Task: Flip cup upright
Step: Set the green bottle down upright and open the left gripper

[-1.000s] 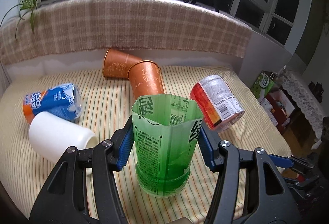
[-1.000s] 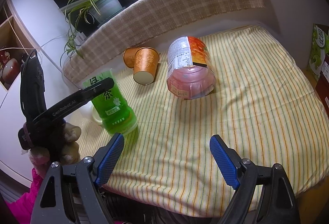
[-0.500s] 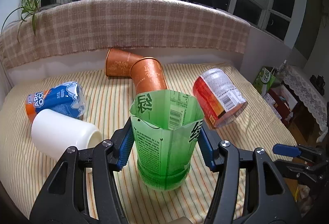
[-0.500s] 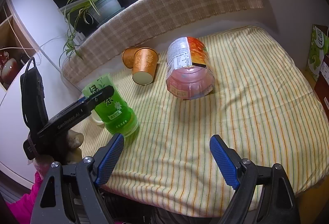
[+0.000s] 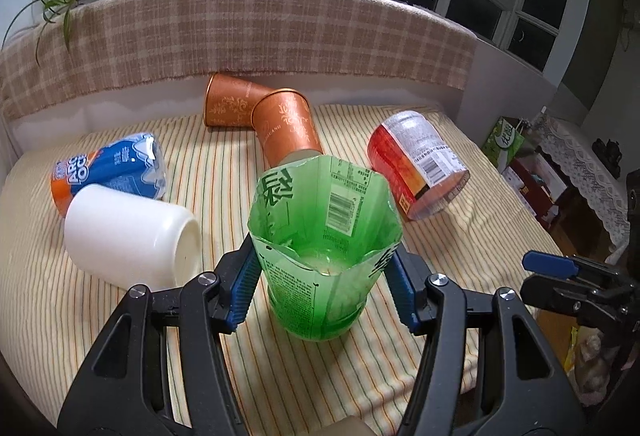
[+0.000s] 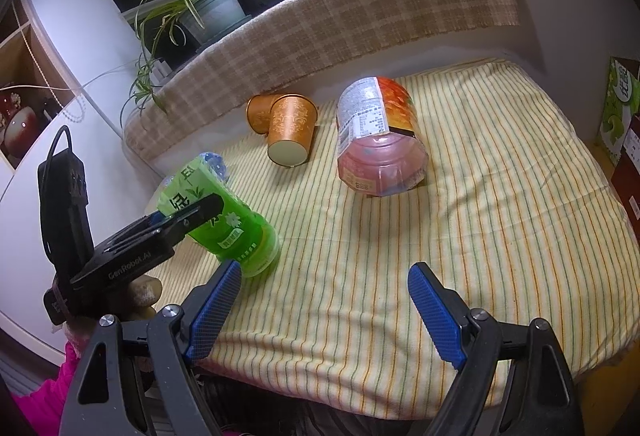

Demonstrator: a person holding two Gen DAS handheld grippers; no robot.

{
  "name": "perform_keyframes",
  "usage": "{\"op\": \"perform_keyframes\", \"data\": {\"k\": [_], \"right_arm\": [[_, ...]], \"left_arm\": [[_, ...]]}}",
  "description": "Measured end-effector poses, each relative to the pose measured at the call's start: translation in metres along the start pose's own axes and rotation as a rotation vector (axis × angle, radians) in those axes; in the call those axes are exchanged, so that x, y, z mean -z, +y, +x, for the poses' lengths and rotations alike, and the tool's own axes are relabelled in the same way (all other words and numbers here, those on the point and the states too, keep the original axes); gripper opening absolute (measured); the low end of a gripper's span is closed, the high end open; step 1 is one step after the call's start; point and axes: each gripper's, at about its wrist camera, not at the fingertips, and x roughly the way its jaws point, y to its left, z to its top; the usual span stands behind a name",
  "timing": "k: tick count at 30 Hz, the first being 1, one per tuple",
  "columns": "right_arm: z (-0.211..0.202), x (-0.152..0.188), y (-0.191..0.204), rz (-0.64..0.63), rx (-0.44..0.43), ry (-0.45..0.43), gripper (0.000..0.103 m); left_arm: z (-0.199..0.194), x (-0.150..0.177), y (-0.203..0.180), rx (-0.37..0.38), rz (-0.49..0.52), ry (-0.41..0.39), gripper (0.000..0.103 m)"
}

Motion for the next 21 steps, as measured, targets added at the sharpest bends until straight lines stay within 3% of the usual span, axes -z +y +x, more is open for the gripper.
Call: {"op": "perform_keyframes", "data": {"k": [2,4,12,21], "right_arm": [[-0.001,0.000,0.002,-0.006,0.000,-0.002,0.087],[-0.002,0.000,0.005,-0.016,0.004,-0.008,0.087],[-0.016,0.002,0.022,-0.078,0.051,-0.098,0.089],[-0.043,-0.001,0.049,-0.163,0.150,-0.303,0.103]], "left_arm": [[0.000,0.002,0.001,0.021,-0.001,0.022,0.077],[-0.002,0.005,0.001,0.019,0.009,0.021,0.084],[-0.033,0.021,0.006,-0.039,0.043,-0.036,0.090],[-0.096,0.026,0.012,-0.188,0.043,-0.257,0.091]]}}
